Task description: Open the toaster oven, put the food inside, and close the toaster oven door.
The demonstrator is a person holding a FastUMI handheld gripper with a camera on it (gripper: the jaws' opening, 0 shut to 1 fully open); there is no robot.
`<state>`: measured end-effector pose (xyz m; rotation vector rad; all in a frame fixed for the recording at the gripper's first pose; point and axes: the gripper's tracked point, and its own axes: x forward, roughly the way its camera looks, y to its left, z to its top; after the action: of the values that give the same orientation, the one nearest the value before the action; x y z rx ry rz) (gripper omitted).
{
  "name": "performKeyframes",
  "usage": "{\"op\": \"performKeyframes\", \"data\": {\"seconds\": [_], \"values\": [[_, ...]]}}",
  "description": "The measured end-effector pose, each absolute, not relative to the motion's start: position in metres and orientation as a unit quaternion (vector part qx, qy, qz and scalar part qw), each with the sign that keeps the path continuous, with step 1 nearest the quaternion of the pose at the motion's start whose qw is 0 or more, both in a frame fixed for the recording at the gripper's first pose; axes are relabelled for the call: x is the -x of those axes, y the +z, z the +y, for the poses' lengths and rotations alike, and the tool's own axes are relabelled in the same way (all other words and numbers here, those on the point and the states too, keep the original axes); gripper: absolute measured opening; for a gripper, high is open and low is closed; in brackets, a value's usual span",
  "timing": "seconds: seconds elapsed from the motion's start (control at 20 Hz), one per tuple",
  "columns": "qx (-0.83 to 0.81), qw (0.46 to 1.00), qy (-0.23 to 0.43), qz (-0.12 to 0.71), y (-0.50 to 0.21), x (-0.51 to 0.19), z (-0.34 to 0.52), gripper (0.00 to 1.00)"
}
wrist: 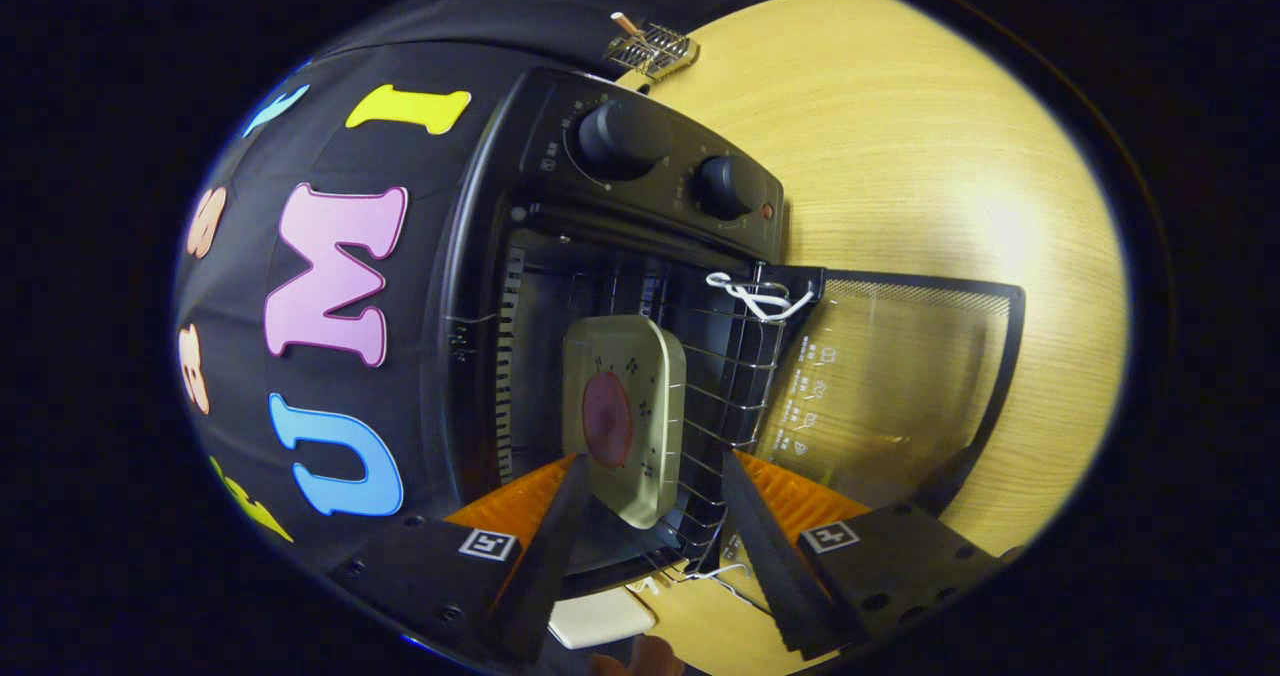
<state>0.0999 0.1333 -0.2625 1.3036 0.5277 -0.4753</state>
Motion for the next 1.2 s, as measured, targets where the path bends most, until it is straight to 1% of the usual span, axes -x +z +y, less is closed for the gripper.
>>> {"op": "performKeyframes", "data": {"seconds": [0.05,0.1,0.4,0.5,0.75,0.85,0.9,1.0,1.2], "values": [[-0.582,0.750,-0.214,0.231,-0.257,-0.094,0.130,0.91],[-0.569,0.764,-0.211,0.218,-0.252,-0.089,0.126,0.91],[-0.494,0.826,-0.217,0.161,-0.223,-0.043,0.096,0.91],[-0.444,0.855,-0.212,0.165,-0.219,-0.023,0.093,0.91],[-0.295,0.915,-0.171,0.216,-0.216,0.022,0.103,0.91],[-0.246,0.929,-0.142,0.239,-0.219,0.036,0.112,0.95],[-0.224,0.933,-0.126,0.250,-0.223,0.044,0.118,0.96],[-0.178,0.936,-0.110,0.283,-0.241,0.061,0.124,0.97],[-0.087,0.922,-0.094,0.365,-0.291,0.093,0.132,0.98]]}}
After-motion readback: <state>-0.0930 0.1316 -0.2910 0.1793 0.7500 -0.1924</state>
